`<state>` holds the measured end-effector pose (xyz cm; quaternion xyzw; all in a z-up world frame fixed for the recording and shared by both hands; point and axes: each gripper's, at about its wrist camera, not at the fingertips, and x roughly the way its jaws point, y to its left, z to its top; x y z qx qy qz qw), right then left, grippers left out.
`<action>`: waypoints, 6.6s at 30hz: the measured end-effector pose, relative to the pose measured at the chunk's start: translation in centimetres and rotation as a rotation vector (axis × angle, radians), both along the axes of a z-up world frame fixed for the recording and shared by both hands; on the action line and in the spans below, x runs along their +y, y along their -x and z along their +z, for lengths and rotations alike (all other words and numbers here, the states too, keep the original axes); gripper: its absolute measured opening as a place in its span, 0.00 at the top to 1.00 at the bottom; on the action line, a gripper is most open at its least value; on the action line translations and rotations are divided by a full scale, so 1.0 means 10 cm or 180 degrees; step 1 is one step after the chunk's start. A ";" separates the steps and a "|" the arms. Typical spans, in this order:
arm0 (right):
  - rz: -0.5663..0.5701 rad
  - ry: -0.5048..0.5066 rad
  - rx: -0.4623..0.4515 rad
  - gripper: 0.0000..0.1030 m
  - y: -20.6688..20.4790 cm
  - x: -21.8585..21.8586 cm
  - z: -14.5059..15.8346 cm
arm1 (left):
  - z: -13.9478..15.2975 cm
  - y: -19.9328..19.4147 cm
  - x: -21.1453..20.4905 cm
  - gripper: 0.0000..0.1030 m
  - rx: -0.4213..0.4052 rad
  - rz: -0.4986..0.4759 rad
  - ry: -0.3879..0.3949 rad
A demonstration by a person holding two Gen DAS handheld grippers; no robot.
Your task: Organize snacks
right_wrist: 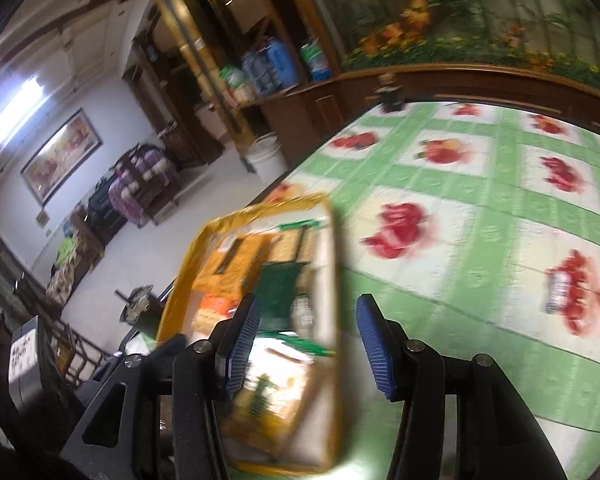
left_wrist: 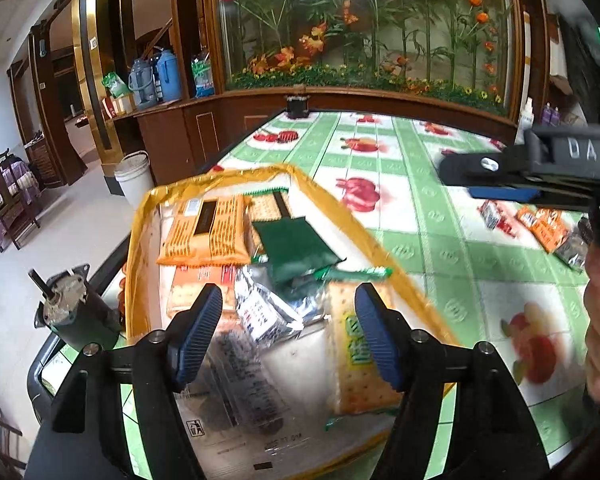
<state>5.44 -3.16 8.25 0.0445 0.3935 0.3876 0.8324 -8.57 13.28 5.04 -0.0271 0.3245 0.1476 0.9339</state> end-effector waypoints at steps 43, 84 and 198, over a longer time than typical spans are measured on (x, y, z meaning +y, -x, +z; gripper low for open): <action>-0.1361 0.0689 0.0639 0.58 -1.21 -1.59 -0.74 | 0.35 -0.49 -0.93 0.34 0.0180 -0.0970 0.0399; -0.1068 0.0342 0.0591 0.63 -0.68 -1.63 -0.59 | 0.03 -1.24 -1.43 0.89 0.0517 -0.1039 0.0257; 0.0630 0.0332 -0.0180 0.41 0.66 0.62 -0.38 | -0.08 -0.03 0.71 0.48 -0.0028 0.0303 0.0609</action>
